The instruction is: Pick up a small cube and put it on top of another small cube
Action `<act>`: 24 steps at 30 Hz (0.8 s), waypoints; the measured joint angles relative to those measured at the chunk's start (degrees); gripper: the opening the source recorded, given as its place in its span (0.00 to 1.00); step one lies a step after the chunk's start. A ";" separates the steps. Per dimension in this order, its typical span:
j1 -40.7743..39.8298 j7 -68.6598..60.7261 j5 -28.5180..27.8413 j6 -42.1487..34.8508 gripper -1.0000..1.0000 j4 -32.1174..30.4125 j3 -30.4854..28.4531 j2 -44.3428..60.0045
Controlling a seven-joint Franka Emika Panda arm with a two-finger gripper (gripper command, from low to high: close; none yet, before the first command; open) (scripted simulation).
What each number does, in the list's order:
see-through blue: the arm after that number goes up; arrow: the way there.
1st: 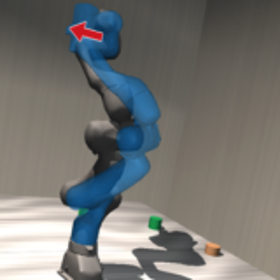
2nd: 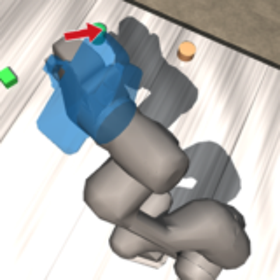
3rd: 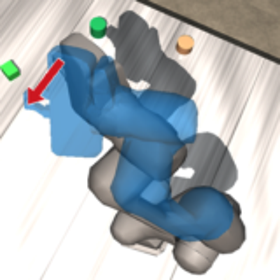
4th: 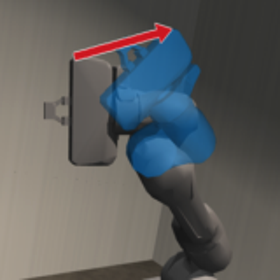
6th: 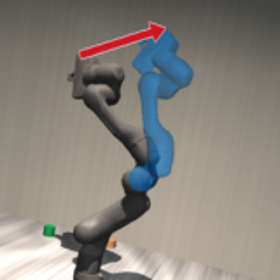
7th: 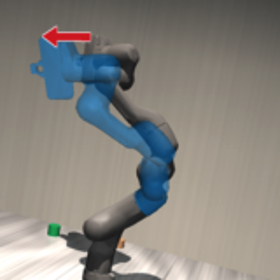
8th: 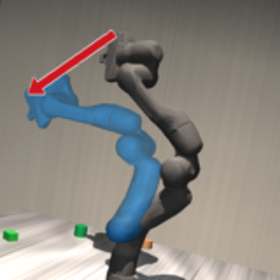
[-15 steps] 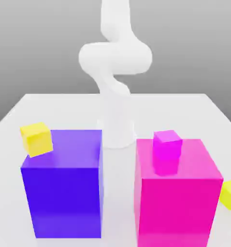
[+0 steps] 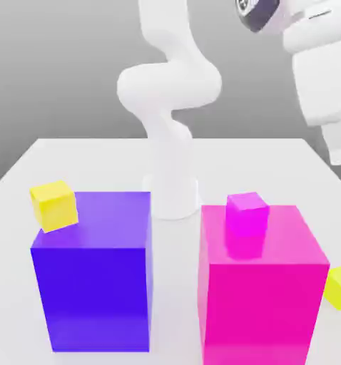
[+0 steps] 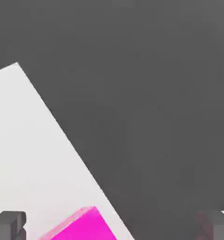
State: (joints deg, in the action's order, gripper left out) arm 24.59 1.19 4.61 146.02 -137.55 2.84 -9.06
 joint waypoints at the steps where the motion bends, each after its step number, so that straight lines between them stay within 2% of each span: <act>1: 0.87 -2.28 -0.10 0.81 0.50 -0.33 0.71 2.07; 6: 6.97 -12.11 -2.70 4.94 0.50 -2.00 3.58 12.44; 10: 9.49 -17.87 -7.72 8.15 0.50 -3.30 5.29 20.77; 15: 12.12 -17.35 -11.95 15.51 0.50 -2.07 3.40 31.18; 16: 12.54 -17.03 -12.39 16.82 0.00 -1.77 2.90 32.80; 24: 12.32 -17.24 -12.18 15.76 0.00 -2.01 3.21 31.64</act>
State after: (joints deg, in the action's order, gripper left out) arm 36.91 -16.05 -7.57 161.78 -139.56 6.05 22.58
